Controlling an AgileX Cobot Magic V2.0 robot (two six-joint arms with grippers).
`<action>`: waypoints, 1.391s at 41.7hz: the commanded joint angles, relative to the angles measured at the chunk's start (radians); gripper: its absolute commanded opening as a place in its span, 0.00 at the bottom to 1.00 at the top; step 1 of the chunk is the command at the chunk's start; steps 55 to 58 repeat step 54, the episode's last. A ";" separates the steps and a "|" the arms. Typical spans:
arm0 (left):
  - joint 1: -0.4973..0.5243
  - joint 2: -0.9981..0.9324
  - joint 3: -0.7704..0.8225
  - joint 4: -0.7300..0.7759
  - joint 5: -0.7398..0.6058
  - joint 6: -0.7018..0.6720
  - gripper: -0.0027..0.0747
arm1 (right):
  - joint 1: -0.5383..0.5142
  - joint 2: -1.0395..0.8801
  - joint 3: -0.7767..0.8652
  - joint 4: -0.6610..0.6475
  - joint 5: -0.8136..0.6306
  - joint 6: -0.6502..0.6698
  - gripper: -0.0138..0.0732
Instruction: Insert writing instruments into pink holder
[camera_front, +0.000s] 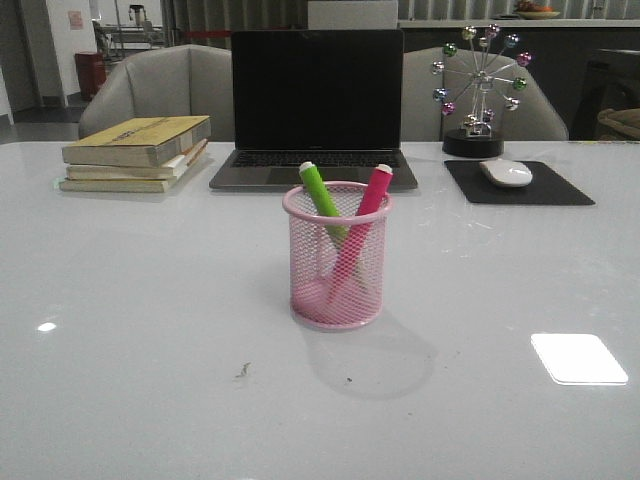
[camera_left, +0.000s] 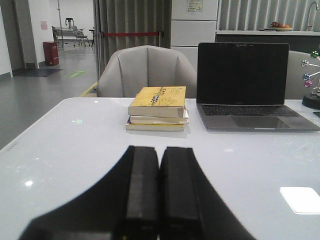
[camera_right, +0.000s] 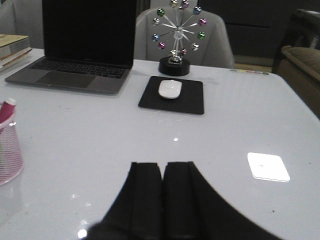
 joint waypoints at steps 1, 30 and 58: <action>0.002 -0.019 0.004 -0.008 -0.092 -0.001 0.15 | -0.032 -0.050 0.032 0.008 -0.130 -0.005 0.22; 0.002 -0.019 0.004 -0.008 -0.092 -0.001 0.15 | -0.032 -0.081 0.138 0.062 -0.296 -0.005 0.22; 0.002 -0.019 0.004 -0.008 -0.092 -0.001 0.15 | -0.011 -0.081 0.138 0.062 -0.294 -0.005 0.22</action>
